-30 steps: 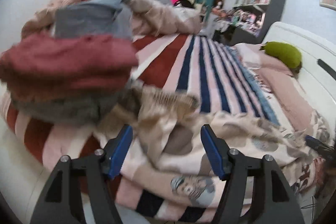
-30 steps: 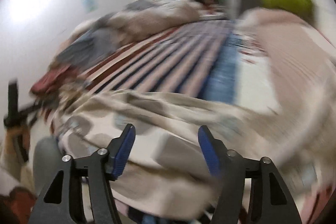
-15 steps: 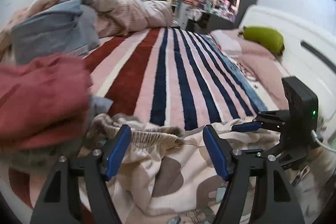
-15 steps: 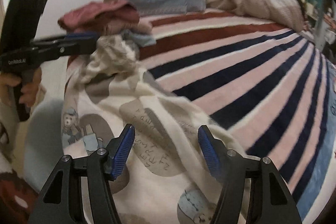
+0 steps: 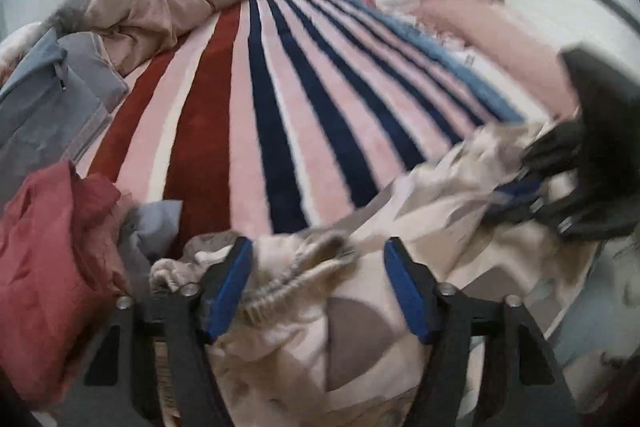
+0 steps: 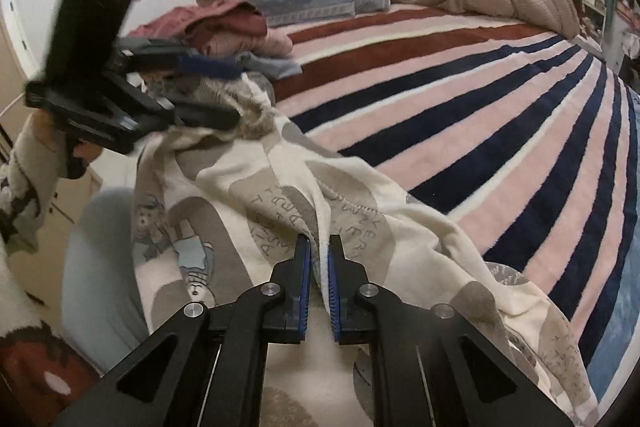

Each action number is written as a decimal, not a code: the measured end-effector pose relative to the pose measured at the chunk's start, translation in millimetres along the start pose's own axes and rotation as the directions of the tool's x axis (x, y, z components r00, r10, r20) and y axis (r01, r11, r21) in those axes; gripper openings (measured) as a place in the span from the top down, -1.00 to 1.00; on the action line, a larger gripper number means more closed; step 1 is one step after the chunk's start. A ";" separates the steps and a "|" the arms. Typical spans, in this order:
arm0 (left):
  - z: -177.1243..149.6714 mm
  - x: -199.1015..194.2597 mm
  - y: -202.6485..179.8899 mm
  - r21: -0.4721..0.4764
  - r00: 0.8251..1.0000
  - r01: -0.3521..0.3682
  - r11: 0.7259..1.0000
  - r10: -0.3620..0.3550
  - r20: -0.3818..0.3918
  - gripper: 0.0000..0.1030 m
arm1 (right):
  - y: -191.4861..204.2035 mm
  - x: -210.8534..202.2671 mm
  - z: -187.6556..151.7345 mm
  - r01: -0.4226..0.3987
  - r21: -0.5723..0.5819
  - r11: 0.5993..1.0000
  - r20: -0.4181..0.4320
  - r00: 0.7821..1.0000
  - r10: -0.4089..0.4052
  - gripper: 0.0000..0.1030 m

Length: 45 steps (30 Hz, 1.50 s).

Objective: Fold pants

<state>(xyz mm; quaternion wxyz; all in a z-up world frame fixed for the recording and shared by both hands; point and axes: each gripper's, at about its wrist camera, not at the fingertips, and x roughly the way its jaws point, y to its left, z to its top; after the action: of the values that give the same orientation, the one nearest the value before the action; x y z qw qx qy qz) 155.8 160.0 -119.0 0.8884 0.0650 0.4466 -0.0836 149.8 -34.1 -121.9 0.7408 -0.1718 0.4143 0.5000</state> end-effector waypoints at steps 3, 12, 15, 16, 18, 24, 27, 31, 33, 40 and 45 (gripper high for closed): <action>-8.9 6.3 4.4 -0.016 0.999 -0.024 1.000 0.023 -0.049 0.61 | 5.0 -7.0 -4.8 -0.001 0.000 1.000 0.012 1.000 0.001 0.94; -49.0 -49.7 30.7 -0.225 0.980 -0.118 0.967 0.150 0.133 0.86 | 10.9 -25.2 -9.1 0.003 0.034 0.999 0.064 0.998 -0.005 0.94; -82.4 -66.1 43.9 -0.345 0.973 -0.099 0.933 0.164 0.165 0.86 | 19.8 -36.2 -16.9 -0.027 0.049 0.998 0.084 0.996 0.023 0.94; -92.7 -67.4 46.6 -0.374 0.972 -0.097 0.922 0.169 0.162 0.86 | 24.5 -38.8 -20.6 -0.048 0.052 0.997 0.089 0.995 0.043 0.94; -111.8 -68.9 50.7 -0.426 0.968 -0.116 0.897 0.198 0.152 0.86 | 35.7 -40.1 -26.6 -0.074 0.036 0.997 0.090 0.993 0.071 0.94; -149.1 -68.0 65.6 -0.539 0.967 -0.119 0.834 0.220 0.126 0.67 | 64.4 -20.9 -55.0 -0.105 0.040 0.994 0.017 0.994 0.105 0.94; -152.0 -79.7 65.4 -0.565 0.958 -0.132 0.814 0.251 0.139 -0.02 | 70.0 -9.1 -66.5 -0.093 0.051 0.994 -0.007 0.996 0.094 0.93; -146.9 -100.9 65.6 -0.589 0.956 0.021 0.808 0.157 0.249 -0.32 | 78.1 -9.9 -72.9 -0.139 0.056 0.989 0.016 0.990 0.139 0.93; -143.5 -103.5 67.8 -0.612 0.949 0.124 0.781 0.087 0.303 -0.40 | 81.9 -8.5 -76.2 -0.142 0.053 0.988 0.010 0.990 0.142 0.93; -124.6 -80.2 65.0 -0.649 0.959 0.129 0.750 0.073 0.275 -0.46 | 79.9 -12.9 -77.8 -0.140 0.077 0.987 0.029 0.990 0.139 0.88; -128.3 -66.0 62.7 -0.657 0.977 0.023 0.753 0.122 0.174 -0.45 | 77.0 -31.3 -76.2 -0.109 0.090 0.990 0.066 0.992 0.103 0.88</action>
<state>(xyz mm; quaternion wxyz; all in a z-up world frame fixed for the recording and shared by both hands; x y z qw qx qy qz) 29.6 251.7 -139.5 0.8980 -0.2475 0.3511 0.0956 43.2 -69.9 -130.6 0.7328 -0.0992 0.4231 0.5236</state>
